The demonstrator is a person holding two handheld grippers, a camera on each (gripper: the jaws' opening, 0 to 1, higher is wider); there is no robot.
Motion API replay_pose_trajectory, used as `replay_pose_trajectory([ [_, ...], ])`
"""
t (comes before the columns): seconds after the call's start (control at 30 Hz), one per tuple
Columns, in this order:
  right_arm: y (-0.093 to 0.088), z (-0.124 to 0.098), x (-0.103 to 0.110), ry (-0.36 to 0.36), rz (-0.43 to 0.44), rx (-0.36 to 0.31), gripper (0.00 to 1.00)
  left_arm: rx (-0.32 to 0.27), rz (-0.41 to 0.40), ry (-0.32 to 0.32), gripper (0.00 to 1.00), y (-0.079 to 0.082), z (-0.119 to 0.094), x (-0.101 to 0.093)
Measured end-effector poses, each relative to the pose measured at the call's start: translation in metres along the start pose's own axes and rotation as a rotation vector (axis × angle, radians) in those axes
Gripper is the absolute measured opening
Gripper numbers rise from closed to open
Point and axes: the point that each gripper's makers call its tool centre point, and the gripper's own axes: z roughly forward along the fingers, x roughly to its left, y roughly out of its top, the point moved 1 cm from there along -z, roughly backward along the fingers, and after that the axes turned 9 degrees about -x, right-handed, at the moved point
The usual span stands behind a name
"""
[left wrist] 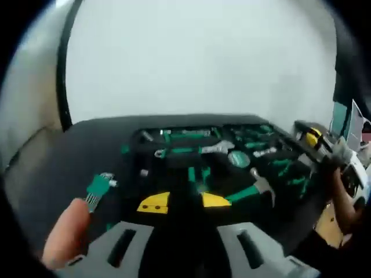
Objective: Pick up the tools and put them into their designated positions in the toolbox.
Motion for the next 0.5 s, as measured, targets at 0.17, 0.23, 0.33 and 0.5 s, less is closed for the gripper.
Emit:
replay_pose_trajectory([
  [0.17,-0.001,0.003,0.000,0.010,0.003,-0.003,0.30,0.168,0.090,-0.081,0.03,-0.047,-0.005,-0.014],
  [0.23,-0.002,0.003,0.000,0.012,0.003,-0.003,0.30,0.216,0.110,-0.140,0.03,-0.058,-0.005,-0.028],
  [0.33,0.001,-0.001,0.003,0.013,0.004,-0.001,0.30,0.208,0.104,-0.141,0.03,-0.057,0.004,-0.030],
  [0.5,0.003,-0.003,0.002,0.001,0.008,0.000,0.30,0.193,-0.048,-0.257,0.03,-0.055,0.010,-0.047],
])
